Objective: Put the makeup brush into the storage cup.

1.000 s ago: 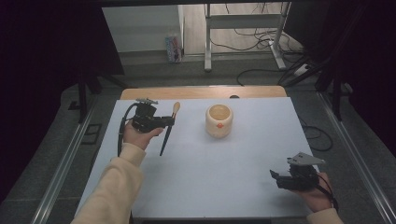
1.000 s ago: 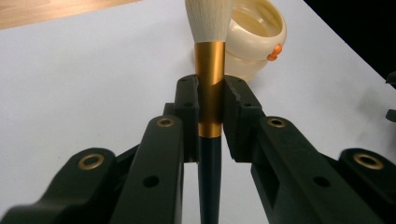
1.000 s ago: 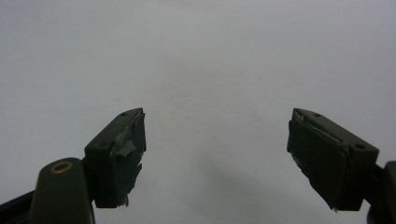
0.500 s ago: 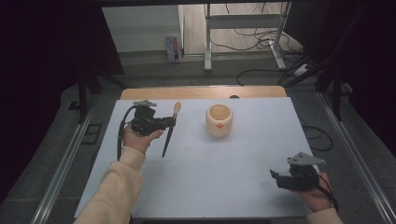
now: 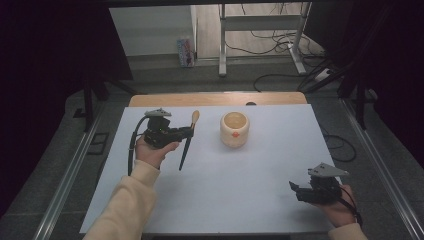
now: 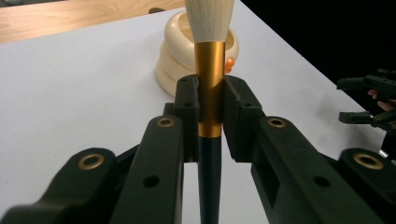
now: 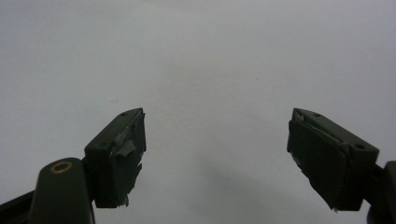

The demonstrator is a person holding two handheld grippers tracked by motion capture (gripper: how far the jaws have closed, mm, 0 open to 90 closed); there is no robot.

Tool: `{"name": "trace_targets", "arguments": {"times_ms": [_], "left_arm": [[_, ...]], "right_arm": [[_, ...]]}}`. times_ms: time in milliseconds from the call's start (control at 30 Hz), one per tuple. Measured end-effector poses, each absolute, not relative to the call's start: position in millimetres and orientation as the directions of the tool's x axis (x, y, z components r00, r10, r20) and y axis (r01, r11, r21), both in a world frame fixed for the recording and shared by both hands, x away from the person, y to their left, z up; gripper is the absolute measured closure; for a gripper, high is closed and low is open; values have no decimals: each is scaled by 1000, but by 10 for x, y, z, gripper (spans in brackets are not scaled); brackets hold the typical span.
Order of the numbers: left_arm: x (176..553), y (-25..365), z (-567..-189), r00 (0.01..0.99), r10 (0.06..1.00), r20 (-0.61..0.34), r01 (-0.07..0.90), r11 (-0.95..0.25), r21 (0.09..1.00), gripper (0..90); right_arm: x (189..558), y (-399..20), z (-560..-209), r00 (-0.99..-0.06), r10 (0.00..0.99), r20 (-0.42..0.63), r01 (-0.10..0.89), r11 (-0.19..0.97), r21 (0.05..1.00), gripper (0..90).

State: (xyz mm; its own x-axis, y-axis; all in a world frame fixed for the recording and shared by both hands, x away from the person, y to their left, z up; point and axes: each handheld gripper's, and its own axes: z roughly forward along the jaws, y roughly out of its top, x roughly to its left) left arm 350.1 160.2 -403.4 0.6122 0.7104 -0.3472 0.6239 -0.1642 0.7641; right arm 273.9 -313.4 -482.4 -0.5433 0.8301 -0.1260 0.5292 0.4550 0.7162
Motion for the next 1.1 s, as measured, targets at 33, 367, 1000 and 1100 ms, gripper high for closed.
{"name": "trace_targets", "arguments": {"times_ms": [33,367,1000,1100], "left_arm": [[3498,1597,-4031,613,709,-347,623,-164,765,773],[3488,1563,-4019,626,688,-367,621,-156,768,774],[3469,1477,-4010,654,660,-370,613,-176,770,773],[3468,1461,-4014,656,658,-370,613,-178,770,773]], "right_arm": [[2739,-3133,-4825,-544,830,-126,529,455,716,200],[2739,-3132,-4821,-546,828,-129,527,459,716,200],[2738,-3129,-4816,-542,831,-127,527,454,718,200],[2738,-3129,-4816,-543,830,-127,527,454,718,200]]}}
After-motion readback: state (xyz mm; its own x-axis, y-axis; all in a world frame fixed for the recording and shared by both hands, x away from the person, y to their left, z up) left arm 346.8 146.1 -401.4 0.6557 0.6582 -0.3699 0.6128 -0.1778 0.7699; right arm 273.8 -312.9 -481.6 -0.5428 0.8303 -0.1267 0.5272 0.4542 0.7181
